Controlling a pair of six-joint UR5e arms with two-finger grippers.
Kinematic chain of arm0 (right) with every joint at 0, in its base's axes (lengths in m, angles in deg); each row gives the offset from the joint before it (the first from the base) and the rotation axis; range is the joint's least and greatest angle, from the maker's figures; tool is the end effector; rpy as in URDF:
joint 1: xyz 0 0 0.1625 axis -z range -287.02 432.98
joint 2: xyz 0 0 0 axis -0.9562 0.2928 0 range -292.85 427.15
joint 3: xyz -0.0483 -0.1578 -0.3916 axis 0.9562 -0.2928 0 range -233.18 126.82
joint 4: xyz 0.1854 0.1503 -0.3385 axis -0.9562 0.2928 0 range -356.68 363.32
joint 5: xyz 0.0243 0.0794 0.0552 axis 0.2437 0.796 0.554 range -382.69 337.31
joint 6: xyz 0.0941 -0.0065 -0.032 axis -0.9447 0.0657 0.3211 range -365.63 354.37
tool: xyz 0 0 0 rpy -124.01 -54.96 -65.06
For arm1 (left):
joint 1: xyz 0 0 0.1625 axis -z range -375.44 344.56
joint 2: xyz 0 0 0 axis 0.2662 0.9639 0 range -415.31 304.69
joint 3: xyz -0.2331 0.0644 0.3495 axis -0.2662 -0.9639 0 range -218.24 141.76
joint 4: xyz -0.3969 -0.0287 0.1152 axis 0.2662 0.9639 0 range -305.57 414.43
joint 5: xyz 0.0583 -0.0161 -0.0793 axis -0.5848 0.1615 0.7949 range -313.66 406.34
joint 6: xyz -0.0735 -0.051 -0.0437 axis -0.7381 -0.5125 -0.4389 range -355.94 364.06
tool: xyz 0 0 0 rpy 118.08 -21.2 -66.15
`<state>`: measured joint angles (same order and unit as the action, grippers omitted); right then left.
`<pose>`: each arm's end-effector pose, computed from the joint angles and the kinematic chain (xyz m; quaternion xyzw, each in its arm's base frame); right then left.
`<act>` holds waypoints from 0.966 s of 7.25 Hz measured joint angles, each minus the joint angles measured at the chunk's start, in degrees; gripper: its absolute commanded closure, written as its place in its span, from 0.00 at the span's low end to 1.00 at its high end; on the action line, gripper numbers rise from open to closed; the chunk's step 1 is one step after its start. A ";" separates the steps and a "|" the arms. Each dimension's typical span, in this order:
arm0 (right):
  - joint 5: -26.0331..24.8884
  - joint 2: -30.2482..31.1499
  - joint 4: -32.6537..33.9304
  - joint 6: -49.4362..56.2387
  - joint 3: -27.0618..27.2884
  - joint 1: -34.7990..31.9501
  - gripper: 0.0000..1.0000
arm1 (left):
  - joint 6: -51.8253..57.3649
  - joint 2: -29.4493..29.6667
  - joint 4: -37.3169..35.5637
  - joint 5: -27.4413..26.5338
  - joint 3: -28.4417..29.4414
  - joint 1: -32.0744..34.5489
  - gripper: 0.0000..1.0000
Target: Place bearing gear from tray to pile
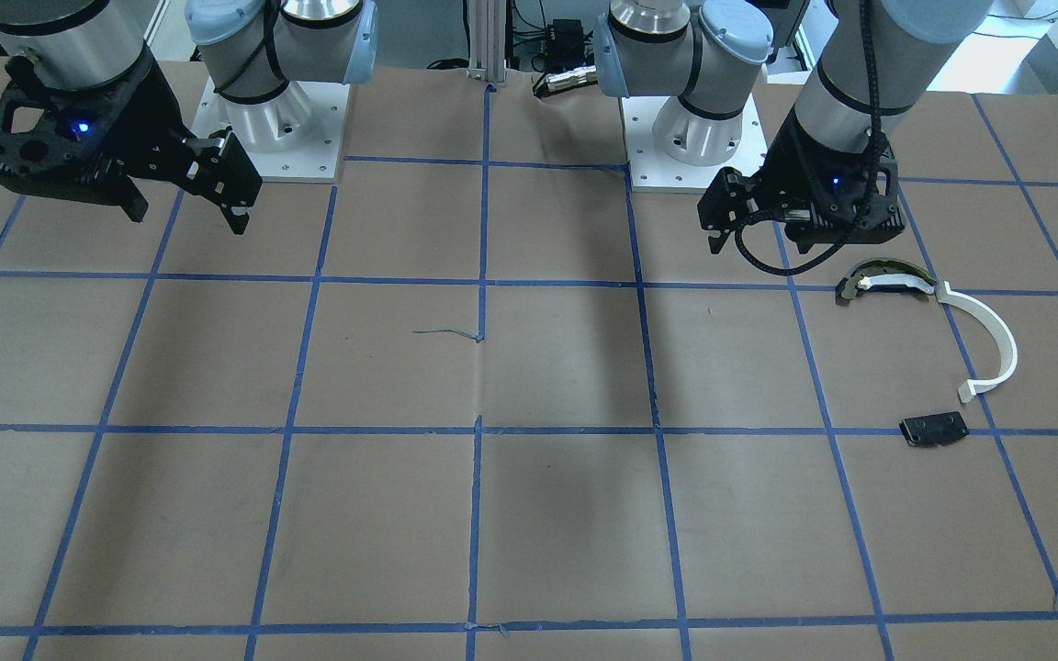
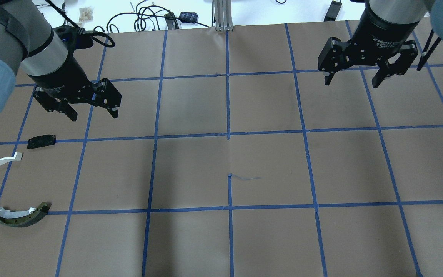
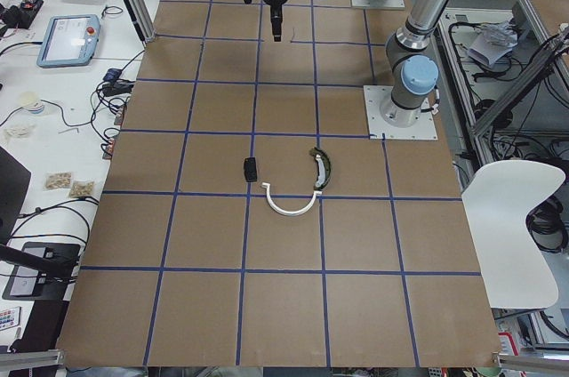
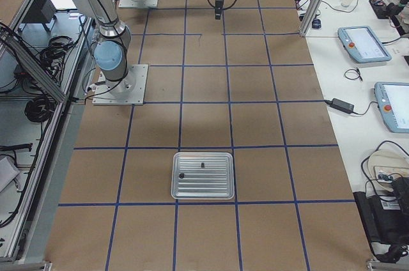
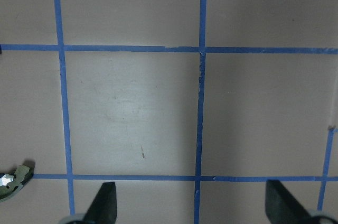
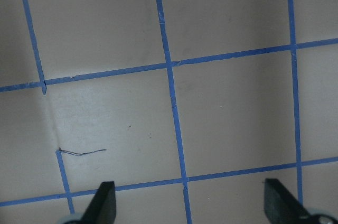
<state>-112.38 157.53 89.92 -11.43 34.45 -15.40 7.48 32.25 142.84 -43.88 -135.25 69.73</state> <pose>0.1200 -0.4911 0.5056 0.0647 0.9979 0.0057 0.0025 -0.0931 -0.4769 0.4512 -0.0122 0.9996 0.0262 0.0000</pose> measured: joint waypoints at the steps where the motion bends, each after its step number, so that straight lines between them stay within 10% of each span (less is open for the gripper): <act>1: 0.05 0.06 0.30 0.09 0.01 -0.02 0.00 | 0.00 0.01 0.03 -0.10 -0.04 -0.01 0.00; 7: -0.39 -0.27 2.59 4.57 0.41 0.87 0.00 | 0.01 0.51 -0.28 -0.26 -0.17 -0.14 0.00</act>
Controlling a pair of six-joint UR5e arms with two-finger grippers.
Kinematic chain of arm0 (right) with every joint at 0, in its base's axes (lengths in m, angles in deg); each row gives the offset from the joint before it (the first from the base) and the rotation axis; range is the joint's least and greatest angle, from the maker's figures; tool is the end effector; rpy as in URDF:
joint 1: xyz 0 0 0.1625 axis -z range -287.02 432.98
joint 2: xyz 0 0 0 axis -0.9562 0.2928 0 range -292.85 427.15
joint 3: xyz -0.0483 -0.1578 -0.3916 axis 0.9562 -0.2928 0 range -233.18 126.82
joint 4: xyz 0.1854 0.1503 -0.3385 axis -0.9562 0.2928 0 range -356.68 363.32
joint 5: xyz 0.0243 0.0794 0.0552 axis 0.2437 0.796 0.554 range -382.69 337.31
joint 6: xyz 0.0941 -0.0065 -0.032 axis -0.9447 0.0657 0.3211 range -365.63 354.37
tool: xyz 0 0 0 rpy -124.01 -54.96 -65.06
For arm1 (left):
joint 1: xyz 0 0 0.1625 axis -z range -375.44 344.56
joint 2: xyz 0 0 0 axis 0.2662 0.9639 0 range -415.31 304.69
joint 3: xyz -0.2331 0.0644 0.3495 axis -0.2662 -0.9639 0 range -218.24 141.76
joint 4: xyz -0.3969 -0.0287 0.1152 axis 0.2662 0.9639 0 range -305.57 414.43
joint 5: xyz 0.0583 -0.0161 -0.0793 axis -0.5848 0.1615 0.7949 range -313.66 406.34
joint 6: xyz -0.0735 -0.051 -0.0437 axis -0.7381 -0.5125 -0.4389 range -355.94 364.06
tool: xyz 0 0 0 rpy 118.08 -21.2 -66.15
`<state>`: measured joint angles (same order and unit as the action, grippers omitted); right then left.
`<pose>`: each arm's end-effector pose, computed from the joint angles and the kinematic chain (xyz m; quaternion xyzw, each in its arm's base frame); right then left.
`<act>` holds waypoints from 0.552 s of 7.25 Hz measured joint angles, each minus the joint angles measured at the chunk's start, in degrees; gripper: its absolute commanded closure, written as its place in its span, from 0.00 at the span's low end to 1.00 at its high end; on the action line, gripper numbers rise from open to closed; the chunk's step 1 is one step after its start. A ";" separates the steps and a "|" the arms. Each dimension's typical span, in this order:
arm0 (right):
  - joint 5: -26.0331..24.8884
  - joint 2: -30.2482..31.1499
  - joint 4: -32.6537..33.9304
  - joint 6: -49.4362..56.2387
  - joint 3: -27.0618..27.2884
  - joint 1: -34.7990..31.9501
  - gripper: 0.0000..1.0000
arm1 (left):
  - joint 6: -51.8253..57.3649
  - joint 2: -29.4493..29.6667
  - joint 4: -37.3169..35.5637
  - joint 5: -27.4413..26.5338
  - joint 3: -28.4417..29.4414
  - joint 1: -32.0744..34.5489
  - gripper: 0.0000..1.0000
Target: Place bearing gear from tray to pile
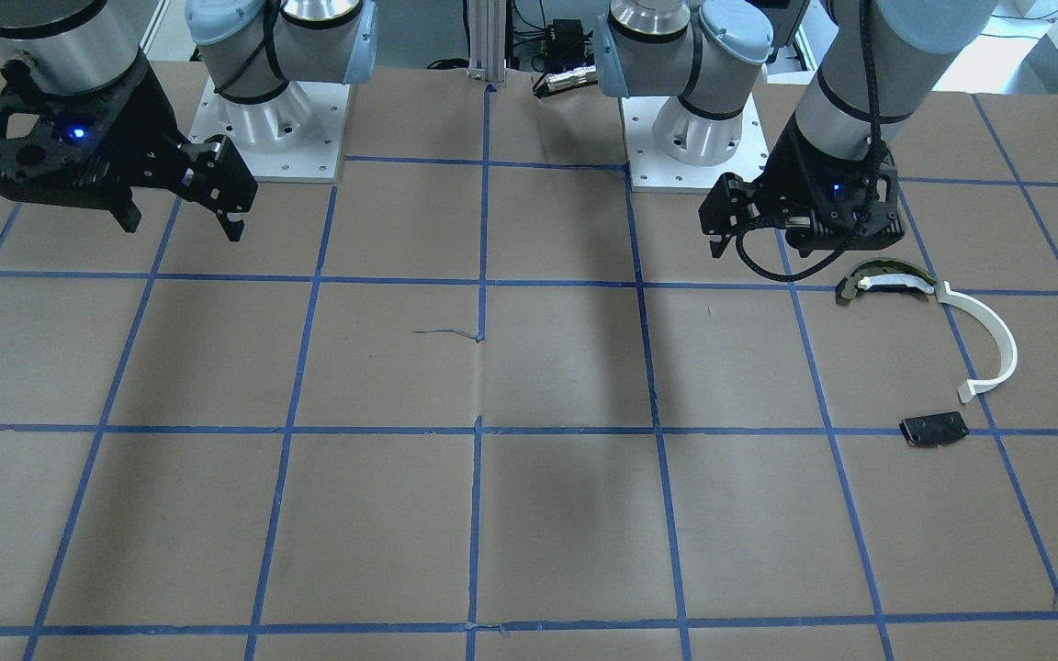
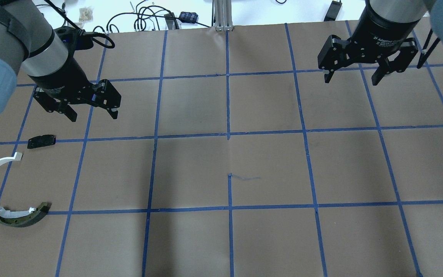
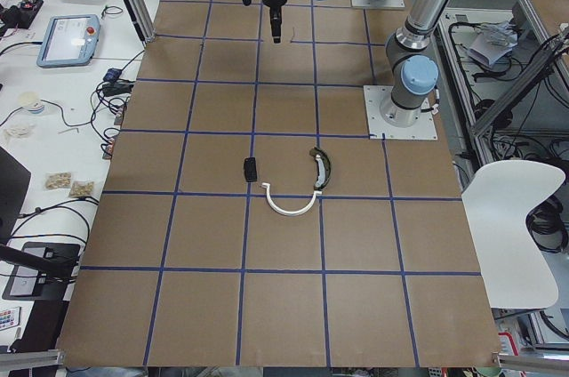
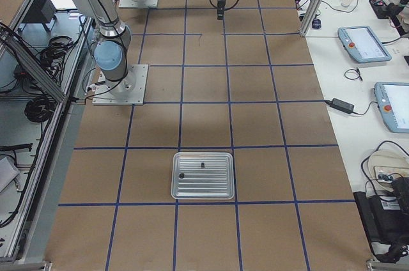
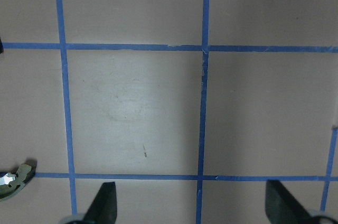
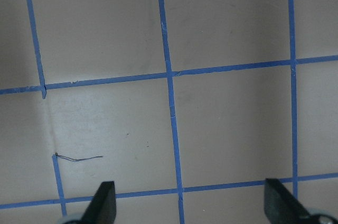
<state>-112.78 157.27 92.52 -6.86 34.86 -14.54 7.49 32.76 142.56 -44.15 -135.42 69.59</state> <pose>0.1117 -0.4983 0.5044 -0.0324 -0.9994 0.0112 0.0009 -0.0912 -0.4797 0.4460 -0.0133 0.9995 0.0298 0.0021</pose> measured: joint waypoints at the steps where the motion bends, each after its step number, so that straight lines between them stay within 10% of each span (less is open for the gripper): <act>1: -1.01 -0.06 0.48 3.69 0.10 1.97 0.00 | 0.00 0.04 -0.06 0.00 -0.01 -0.04 0.00; 4: -3.41 -0.01 0.77 25.70 1.19 16.42 0.00 | 0.02 0.42 -0.26 0.03 0.14 -0.22 0.00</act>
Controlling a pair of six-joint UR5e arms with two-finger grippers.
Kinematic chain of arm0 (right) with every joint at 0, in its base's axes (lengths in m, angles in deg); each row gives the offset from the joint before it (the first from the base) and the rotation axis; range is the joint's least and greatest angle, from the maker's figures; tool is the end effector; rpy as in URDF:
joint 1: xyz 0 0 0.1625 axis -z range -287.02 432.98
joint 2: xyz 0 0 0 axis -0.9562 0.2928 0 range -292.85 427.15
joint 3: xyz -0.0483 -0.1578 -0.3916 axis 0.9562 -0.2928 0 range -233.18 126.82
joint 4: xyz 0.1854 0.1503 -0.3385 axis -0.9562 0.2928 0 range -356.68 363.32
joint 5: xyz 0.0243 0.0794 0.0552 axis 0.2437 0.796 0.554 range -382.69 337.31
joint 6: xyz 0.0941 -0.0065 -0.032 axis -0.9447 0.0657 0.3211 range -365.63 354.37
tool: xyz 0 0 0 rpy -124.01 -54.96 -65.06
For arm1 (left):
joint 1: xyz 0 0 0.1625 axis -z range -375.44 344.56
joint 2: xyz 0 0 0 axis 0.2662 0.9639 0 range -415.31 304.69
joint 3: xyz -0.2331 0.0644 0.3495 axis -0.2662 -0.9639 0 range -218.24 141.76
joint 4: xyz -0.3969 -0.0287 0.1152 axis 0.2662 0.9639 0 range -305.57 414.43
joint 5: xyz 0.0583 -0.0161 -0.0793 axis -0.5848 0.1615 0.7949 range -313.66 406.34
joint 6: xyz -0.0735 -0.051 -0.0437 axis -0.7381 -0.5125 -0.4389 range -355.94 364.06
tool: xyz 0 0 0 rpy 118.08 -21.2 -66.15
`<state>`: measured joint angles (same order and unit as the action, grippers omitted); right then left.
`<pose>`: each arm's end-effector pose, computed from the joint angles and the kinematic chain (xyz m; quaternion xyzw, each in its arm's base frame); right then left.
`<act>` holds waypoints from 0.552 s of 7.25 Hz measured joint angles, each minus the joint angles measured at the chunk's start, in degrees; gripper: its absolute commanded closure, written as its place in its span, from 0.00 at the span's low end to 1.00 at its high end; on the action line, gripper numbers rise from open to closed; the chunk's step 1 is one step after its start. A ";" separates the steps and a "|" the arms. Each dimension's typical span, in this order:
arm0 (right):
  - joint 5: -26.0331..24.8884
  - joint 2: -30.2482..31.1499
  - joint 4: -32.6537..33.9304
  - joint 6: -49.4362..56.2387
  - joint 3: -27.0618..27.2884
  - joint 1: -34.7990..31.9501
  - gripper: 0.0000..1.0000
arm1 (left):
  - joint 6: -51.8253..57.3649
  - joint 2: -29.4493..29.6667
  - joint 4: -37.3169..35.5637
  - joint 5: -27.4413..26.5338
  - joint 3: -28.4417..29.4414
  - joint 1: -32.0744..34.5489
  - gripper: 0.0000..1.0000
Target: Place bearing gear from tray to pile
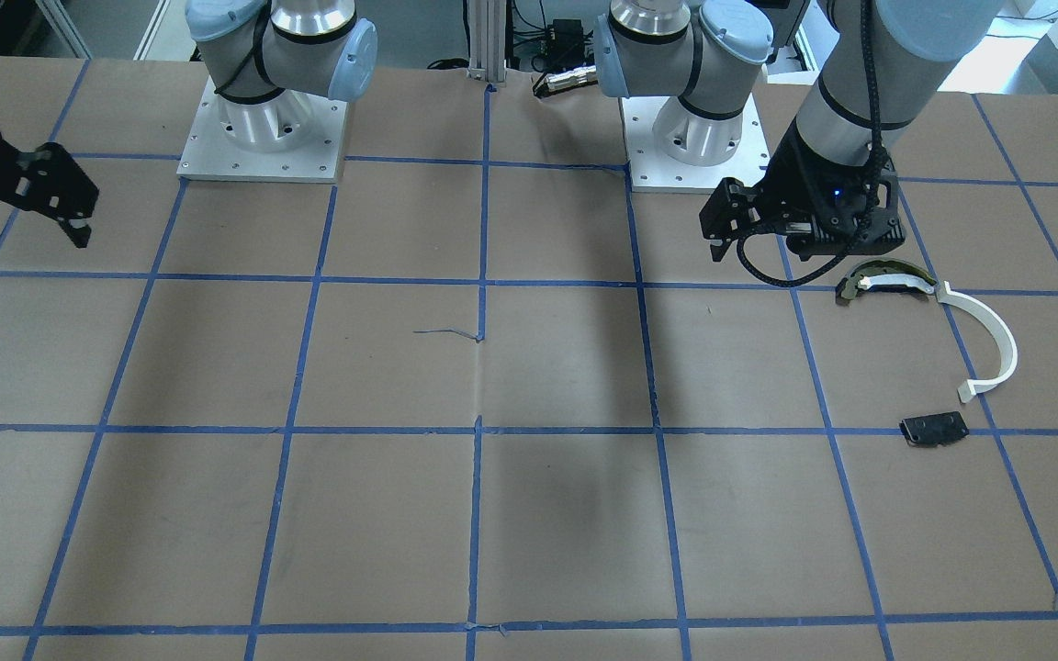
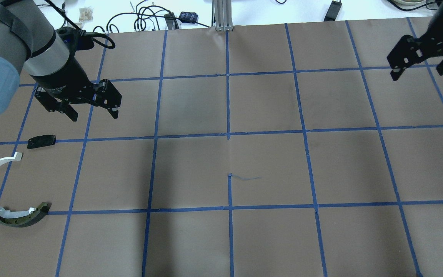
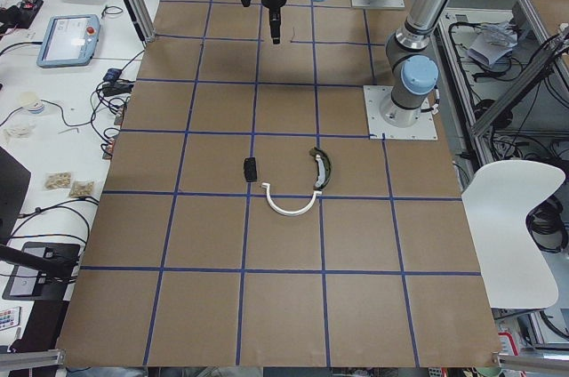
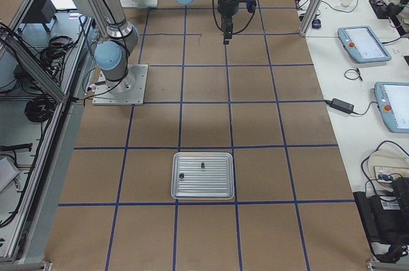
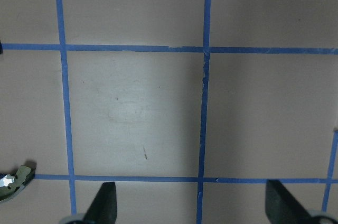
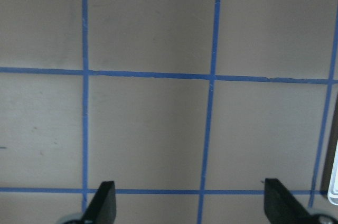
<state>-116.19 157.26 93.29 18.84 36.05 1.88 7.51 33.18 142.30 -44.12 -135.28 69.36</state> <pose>-0.0392 -0.5072 0.4956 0.0483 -0.9983 -0.0043 0.0311 -0.0891 -0.4830 0.4442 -0.0151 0.9994 0.0300 0.0017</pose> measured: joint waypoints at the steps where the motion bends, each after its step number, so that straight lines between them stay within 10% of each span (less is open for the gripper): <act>1: -0.29 -0.03 1.30 8.85 1.18 4.96 0.00 | 0.04 0.00 0.01 -0.04 0.11 -0.14 0.00; 4: 0.06 -0.53 11.18 27.41 10.18 19.93 0.00 | 0.01 0.07 0.01 -0.06 0.24 -0.24 0.00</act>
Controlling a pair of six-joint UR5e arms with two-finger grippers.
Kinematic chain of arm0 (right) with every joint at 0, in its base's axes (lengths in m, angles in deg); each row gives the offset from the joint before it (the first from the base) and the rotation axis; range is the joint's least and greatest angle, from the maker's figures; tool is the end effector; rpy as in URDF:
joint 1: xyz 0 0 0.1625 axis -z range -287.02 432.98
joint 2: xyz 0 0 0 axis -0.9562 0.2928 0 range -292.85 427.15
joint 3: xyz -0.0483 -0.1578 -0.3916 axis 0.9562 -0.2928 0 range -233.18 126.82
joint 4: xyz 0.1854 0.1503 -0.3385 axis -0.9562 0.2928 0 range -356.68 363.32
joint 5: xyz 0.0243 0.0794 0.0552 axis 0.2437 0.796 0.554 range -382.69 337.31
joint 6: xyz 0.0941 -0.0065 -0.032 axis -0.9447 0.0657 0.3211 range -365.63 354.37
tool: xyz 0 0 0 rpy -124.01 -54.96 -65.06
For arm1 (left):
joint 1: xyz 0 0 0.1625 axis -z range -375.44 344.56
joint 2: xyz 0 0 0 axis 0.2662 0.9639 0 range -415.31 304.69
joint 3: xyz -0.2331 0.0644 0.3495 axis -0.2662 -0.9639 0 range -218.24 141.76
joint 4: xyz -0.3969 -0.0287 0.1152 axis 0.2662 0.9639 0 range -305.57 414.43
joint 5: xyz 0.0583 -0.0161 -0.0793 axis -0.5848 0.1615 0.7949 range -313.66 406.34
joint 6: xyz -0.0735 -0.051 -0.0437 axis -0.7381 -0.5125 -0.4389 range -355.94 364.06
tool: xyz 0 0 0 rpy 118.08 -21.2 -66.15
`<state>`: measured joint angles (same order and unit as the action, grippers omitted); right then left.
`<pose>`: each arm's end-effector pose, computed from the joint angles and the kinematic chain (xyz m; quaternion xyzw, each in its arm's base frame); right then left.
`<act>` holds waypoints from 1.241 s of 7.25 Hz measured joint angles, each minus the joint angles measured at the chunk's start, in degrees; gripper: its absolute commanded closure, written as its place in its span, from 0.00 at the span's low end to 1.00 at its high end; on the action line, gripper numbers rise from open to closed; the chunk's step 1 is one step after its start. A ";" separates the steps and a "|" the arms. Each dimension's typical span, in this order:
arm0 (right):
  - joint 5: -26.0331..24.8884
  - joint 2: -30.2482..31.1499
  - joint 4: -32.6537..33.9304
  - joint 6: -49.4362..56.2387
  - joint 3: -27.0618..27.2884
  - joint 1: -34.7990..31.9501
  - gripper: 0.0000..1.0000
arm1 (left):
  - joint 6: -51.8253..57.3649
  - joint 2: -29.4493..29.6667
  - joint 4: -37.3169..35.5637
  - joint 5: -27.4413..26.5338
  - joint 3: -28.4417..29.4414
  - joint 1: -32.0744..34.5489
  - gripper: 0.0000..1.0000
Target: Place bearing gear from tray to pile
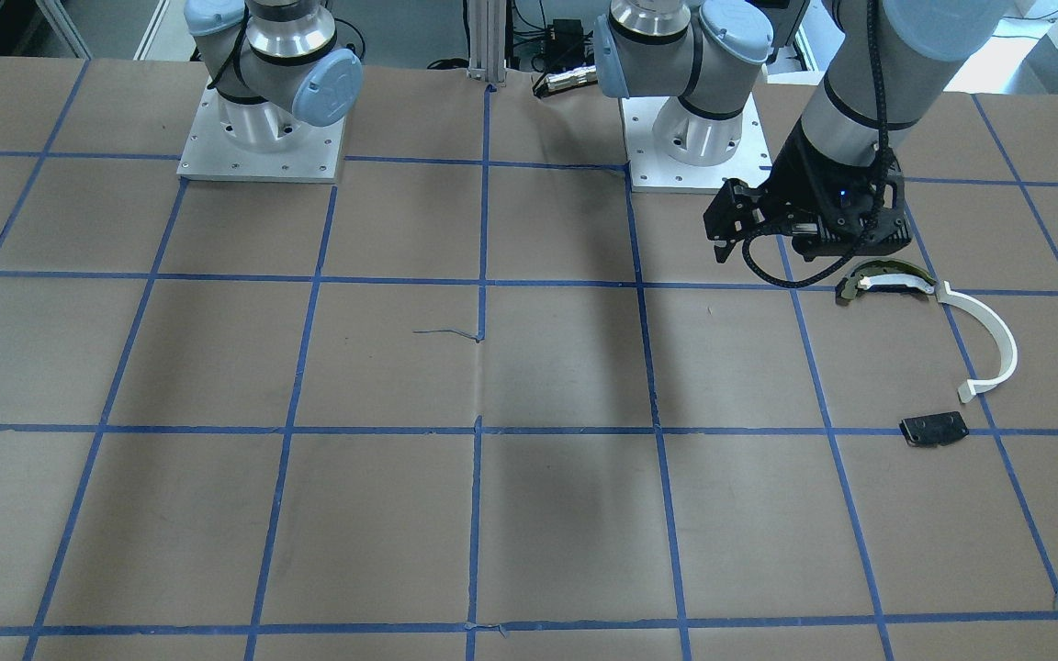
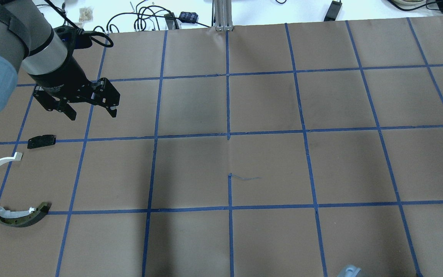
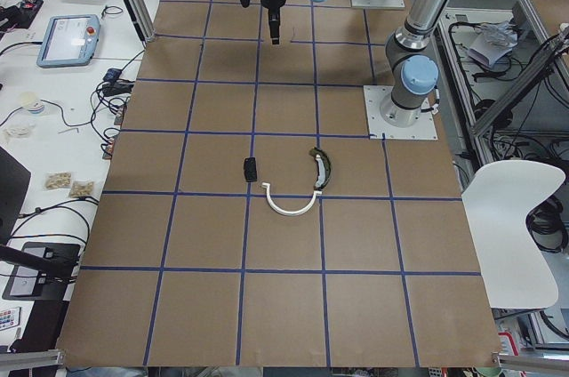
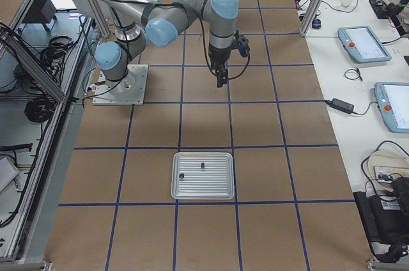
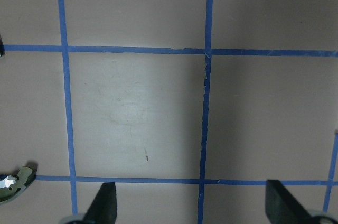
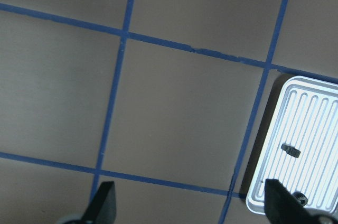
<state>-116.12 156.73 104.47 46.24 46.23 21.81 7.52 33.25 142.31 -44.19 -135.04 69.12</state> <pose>-0.2090 -0.4627 0.4235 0.1131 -0.9931 -0.0131 0.0293 -0.0868 -0.4842 0.4456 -0.0171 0.9994 0.0286 0.0024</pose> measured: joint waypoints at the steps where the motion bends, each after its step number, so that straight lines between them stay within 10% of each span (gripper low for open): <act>1: 0.94 -0.62 7.40 6.02 5.02 4.81 0.00 | -0.02 0.02 -0.04 0.00 0.08 -0.03 0.00; 9: 11.13 -23.99 29.22 29.21 6.13 23.75 0.05 | -0.01 0.03 -0.11 0.00 0.21 -0.09 0.00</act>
<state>-104.99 132.74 133.69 75.45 52.36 45.57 7.51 33.28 142.20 -44.19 -134.82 69.03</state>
